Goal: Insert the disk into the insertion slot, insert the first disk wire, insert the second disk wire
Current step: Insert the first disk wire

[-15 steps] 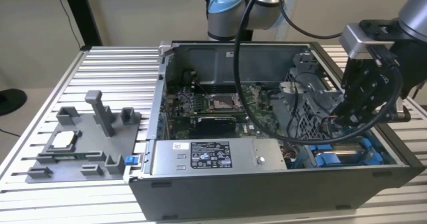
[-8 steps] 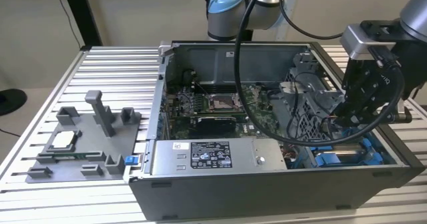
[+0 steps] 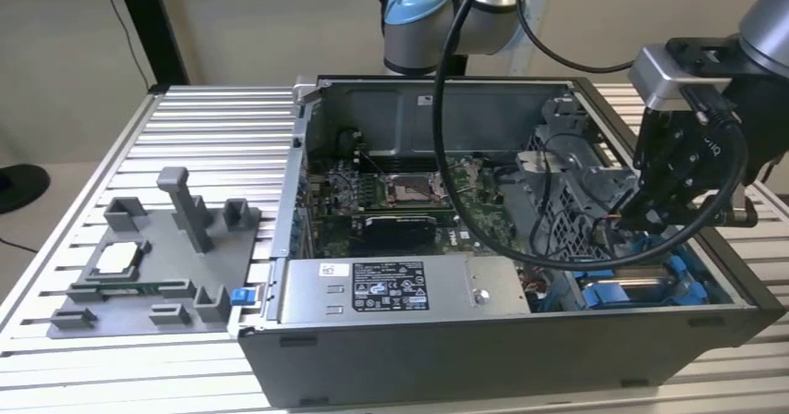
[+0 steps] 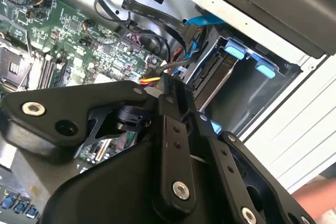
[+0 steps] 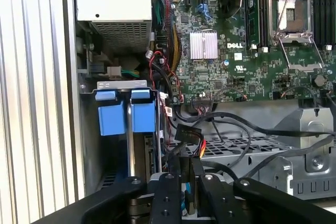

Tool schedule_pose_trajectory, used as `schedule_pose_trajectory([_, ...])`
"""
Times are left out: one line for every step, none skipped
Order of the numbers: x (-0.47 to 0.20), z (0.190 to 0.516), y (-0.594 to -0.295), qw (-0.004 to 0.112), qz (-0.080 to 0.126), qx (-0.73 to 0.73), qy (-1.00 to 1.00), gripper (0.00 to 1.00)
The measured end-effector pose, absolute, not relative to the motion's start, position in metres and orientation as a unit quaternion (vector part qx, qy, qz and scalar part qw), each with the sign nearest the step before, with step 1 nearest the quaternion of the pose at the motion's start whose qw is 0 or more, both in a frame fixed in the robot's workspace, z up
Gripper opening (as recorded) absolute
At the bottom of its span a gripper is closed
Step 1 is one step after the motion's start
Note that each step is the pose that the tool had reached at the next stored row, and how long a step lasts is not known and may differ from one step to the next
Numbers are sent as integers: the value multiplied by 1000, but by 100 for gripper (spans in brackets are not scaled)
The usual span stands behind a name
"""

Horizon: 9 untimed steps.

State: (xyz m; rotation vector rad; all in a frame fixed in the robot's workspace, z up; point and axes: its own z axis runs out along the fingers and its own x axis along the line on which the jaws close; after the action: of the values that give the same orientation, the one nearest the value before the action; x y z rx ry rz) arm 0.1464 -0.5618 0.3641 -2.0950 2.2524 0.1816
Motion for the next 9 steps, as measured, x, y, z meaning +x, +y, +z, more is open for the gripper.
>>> schedule_pose_trajectory([146, 364, -562, 29, 58, -680, 731, 0])
schedule_pose_trajectory([146, 364, -562, 29, 58, -680, 731, 0])
schedule_pose_trajectory([146, 364, -562, 29, 57, -680, 731, 0])
schedule_pose_trajectory([146, 364, -562, 28, 57, -680, 731, 0])
schedule_pose_trajectory([146, 364, -562, 28, 57, -680, 731, 0])
schedule_pose_trajectory([146, 364, -562, 28, 57, -680, 731, 0])
schedule_pose_trajectory([146, 364, -562, 28, 57, -680, 731, 0])
schedule_pose_trajectory([146, 364, -562, 27, 56, -680, 730, 0])
schedule_pose_trajectory([146, 364, -562, 25, 54, -680, 730, 0])
